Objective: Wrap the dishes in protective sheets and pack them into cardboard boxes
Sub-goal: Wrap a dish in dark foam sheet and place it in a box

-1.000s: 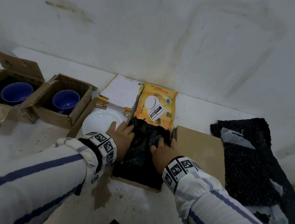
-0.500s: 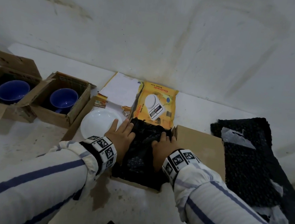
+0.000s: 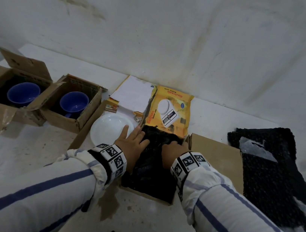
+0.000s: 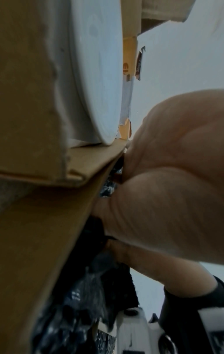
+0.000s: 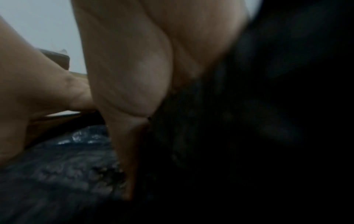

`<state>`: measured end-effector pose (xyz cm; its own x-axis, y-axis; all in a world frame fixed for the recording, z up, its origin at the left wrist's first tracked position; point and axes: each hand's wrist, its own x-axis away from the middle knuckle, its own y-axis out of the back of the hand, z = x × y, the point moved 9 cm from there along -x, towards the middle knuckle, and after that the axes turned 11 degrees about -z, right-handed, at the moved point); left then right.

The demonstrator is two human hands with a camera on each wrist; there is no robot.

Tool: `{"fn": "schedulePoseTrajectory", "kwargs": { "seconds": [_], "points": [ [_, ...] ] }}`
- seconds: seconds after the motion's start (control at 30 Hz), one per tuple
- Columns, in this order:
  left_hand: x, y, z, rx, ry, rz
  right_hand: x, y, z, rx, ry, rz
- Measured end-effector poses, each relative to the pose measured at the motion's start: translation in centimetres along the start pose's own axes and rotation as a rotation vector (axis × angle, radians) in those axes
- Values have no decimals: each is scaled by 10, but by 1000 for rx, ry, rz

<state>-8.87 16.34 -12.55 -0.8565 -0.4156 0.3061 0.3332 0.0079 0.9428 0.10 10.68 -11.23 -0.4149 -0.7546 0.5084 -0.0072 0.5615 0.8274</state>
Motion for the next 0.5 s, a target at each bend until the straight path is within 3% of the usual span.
{"fn": "schedulePoseTrajectory", "kwargs": {
  "seconds": [0.13,0.5],
  "points": [
    [0,0,-1,-19,-5,-5,15,11,-9,-15,27,-21],
    [0,-1,0,1,4,-12,25,-13,-1,270,73,28]
  ]
}}
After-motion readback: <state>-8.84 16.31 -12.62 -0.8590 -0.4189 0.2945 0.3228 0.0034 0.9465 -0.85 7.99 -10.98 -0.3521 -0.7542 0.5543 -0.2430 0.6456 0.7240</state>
